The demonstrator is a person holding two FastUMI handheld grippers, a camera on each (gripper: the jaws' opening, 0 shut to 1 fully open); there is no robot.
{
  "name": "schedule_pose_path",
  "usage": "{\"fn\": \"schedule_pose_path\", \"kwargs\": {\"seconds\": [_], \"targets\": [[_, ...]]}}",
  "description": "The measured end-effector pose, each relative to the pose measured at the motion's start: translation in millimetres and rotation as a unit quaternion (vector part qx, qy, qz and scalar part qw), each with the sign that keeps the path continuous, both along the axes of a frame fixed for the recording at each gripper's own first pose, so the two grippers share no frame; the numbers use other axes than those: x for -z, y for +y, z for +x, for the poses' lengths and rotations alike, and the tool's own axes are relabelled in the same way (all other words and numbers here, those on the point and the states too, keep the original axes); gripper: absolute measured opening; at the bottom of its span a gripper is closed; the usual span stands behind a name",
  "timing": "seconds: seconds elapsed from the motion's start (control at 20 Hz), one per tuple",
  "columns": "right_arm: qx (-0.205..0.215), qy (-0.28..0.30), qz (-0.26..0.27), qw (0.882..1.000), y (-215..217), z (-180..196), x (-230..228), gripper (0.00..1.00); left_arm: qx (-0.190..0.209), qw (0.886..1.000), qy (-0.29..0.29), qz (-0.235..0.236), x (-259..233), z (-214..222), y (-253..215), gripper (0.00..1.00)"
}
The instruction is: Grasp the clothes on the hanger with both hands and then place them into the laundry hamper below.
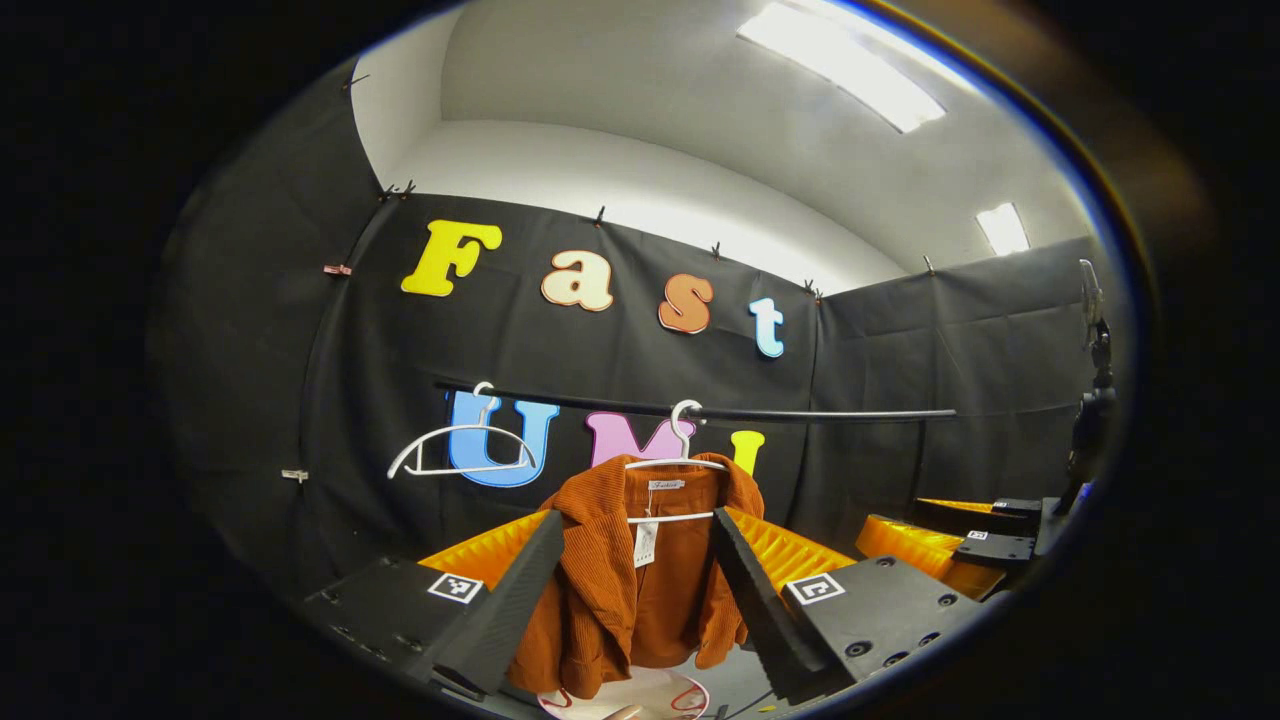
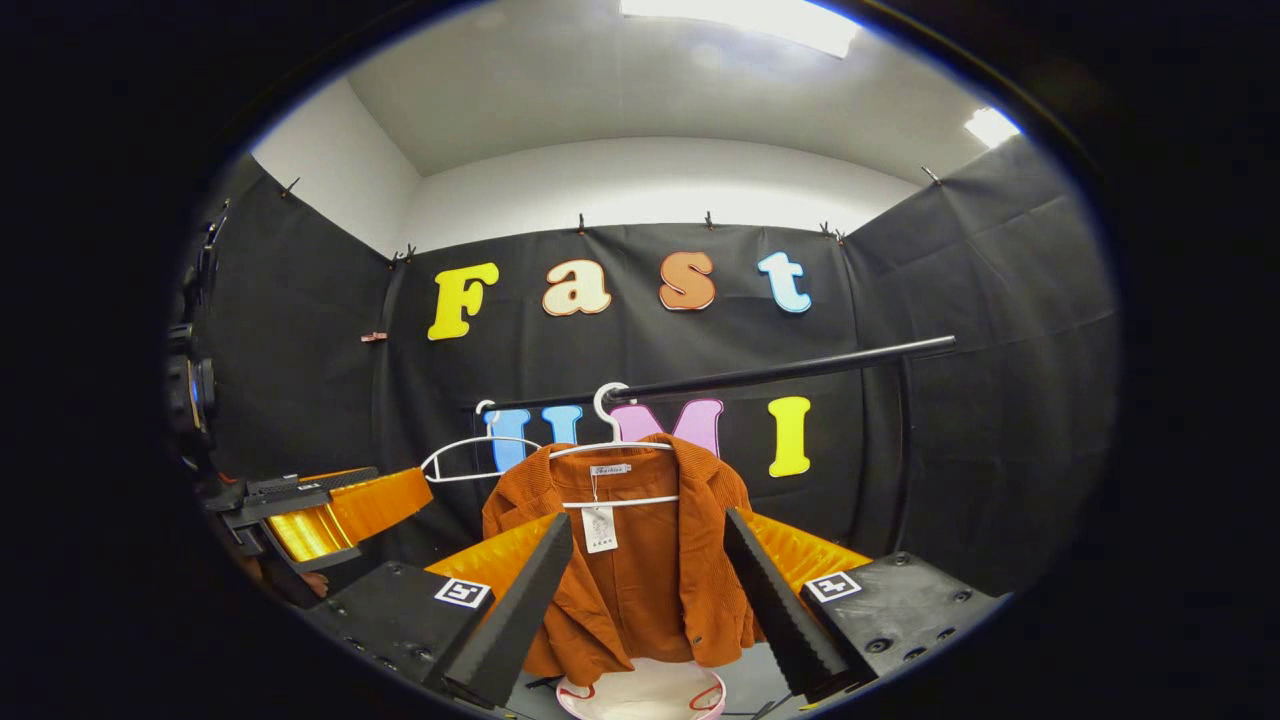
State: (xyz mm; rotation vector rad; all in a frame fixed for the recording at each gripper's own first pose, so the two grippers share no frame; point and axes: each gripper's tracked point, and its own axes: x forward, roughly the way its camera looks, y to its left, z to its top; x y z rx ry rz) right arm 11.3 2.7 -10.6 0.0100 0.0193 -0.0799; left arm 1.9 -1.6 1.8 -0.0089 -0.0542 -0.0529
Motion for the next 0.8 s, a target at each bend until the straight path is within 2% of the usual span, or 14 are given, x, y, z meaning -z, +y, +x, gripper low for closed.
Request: {"fn": "schedule_pose_path", "kwargs": {"seconds": [0.35,0.8], "targets": [[0.019,0.002,-0.004,1.000,8.1,0.9,4.3,0.98,0.015,1.000,0.006,-0.004,-4.0,28.7,16.6,0.94],[0.042,0.020,-0.012,0.999,10.9,5.8,26.3,0.98,0.035,0.999,0.021,-0.003,13.3,35.9,23.7,0.94]]}}
